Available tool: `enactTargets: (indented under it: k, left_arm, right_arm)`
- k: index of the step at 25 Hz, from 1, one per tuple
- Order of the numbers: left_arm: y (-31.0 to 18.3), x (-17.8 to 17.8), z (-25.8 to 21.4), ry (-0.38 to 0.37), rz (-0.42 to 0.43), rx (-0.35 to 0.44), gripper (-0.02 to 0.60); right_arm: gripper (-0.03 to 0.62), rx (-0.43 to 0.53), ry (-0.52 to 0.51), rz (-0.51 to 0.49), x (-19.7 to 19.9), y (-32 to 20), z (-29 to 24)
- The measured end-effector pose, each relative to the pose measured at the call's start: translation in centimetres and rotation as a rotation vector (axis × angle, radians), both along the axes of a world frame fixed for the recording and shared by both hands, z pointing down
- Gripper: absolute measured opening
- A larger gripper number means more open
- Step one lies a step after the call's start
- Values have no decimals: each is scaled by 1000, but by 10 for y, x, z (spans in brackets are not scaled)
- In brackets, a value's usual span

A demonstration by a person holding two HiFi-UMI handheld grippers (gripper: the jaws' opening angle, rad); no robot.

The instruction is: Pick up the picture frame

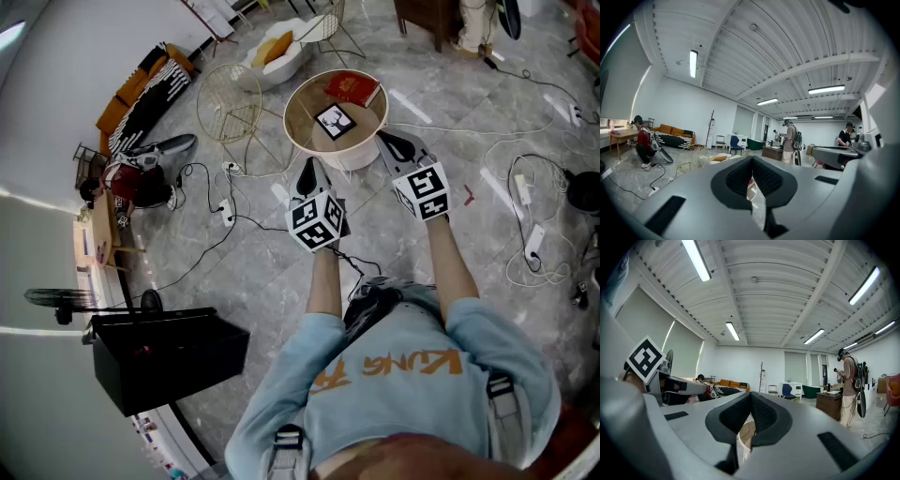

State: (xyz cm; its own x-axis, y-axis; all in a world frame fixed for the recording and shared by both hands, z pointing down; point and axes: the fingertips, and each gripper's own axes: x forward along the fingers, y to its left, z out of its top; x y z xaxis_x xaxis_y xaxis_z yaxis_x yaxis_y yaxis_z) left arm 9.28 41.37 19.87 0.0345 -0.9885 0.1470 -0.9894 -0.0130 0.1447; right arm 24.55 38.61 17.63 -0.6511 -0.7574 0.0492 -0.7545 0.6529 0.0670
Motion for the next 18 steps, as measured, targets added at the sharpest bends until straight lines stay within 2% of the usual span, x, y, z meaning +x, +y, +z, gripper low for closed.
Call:
enactTargets:
  k: [5, 9, 13, 18]
  left_arm:
    - [-3, 10, 6, 9, -11, 11, 20]
    - [-2, 18, 9, 8, -5, -1, 20]
    - [4, 3, 17, 34, -40, -12, 20]
    - [2, -6, 24, -16, -42, -26, 20]
  right_arm:
    - [-3, -22, -53, 70, 21, -10, 7]
    - [-2, -65, -53, 124, 42, -22, 14]
    - [-2, -97, -63, 91, 33, -19, 24]
    - [-2, -141, -36, 50, 11, -19, 46]
